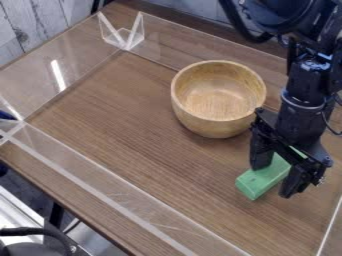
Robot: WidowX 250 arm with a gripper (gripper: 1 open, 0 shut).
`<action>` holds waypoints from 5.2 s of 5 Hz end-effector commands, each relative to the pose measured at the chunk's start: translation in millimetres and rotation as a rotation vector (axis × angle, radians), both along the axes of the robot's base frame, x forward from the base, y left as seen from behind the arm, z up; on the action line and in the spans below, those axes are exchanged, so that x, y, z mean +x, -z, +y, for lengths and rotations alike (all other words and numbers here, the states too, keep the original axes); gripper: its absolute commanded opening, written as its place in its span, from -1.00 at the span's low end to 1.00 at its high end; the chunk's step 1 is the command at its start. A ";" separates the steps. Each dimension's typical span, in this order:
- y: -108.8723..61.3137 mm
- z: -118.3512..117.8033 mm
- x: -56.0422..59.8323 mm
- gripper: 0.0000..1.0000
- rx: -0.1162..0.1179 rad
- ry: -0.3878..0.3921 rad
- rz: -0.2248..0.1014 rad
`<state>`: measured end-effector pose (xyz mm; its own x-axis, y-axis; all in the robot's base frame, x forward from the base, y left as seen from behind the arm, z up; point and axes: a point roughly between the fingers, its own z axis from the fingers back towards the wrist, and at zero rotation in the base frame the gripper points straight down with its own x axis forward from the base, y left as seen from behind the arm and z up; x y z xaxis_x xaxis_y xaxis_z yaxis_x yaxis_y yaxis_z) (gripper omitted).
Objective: Put the green block in the brown bowl
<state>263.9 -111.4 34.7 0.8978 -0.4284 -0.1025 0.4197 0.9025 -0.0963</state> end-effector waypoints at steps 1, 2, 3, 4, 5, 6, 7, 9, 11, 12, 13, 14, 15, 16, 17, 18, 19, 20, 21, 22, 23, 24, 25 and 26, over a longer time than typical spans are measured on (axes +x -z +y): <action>7.3 2.6 1.5 1.00 -0.011 0.013 -0.010; 11.7 3.6 0.7 1.00 -0.015 0.016 -0.009; 15.8 4.5 -0.2 1.00 -0.018 0.019 -0.007; 20.4 5.4 -1.5 1.00 -0.021 0.020 -0.002; 25.0 6.5 -2.8 1.00 -0.022 0.022 0.005; 29.6 7.7 -4.3 1.00 -0.023 0.023 0.012; 33.8 8.7 -6.1 1.00 -0.023 0.024 0.019; 42.0 10.3 -6.8 -1.00 -0.022 0.019 0.032; 28.7 11.0 -3.4 -1.00 -0.026 0.017 0.008; 15.5 12.0 -1.5 -1.00 -0.028 0.016 -0.015; 2.1 13.1 0.3 -1.00 -0.030 0.016 -0.037; -11.6 14.0 1.7 -1.00 -0.033 0.017 -0.061; -27.2 14.9 3.1 -1.00 -0.036 0.017 -0.087; -42.7 16.2 4.9 -1.00 -0.039 0.017 -0.115; -71.5 19.4 13.2 -1.00 -0.029 0.004 -0.168; -100.0 21.1 24.6 -1.00 -0.016 -0.008 -0.213; -80.5 21.2 19.5 1.00 -0.020 0.013 -0.200; -66.4 19.9 17.4 1.00 -0.026 0.045 -0.186; -58.4 16.9 20.0 1.00 -0.033 0.066 -0.178; -47.4 16.4 23.5 1.00 -0.033 0.072 -0.164; -36.5 16.0 26.3 1.00 -0.032 0.076 -0.150; -27.0 16.0 27.1 1.00 -0.031 0.077 -0.136; -18.5 16.2 27.8 1.00 -0.031 0.075 -0.123; -9.1 16.5 28.6 1.00 -0.029 0.072 -0.107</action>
